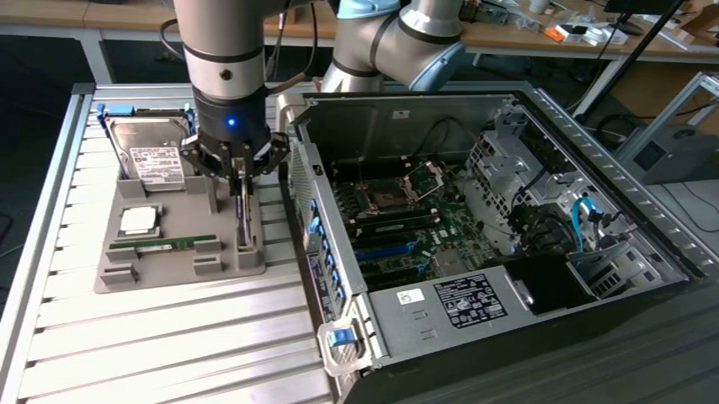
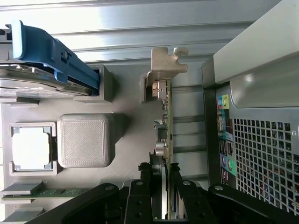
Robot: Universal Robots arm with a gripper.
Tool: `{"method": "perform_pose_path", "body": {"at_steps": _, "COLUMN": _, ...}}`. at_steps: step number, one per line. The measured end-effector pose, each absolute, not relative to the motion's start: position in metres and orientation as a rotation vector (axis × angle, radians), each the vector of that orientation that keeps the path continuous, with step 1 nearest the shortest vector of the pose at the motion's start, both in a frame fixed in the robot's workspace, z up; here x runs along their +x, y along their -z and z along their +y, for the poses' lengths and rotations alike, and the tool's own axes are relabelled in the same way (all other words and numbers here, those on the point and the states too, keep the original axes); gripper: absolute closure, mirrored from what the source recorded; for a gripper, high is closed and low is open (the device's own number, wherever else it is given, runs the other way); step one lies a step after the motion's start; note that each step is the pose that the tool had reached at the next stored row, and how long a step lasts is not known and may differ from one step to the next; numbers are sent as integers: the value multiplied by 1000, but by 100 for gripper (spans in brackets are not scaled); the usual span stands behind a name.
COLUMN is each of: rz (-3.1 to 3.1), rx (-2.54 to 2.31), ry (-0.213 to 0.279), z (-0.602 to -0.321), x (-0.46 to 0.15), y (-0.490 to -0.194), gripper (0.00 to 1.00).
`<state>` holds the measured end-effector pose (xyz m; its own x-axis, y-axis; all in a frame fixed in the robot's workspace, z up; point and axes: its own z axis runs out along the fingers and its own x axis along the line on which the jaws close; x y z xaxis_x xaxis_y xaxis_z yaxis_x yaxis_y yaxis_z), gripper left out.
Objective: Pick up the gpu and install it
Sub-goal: 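Pick up the gpu and move the gpu toward the slot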
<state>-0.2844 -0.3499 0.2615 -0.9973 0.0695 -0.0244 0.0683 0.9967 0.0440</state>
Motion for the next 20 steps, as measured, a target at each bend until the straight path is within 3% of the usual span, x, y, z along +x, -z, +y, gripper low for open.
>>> {"method": "perform_pose_path", "body": {"at_steps": 20, "rz": 3113, "rx": 107, "ry": -71, "z": -350, "x": -284, "y": -266, "gripper": 73}}
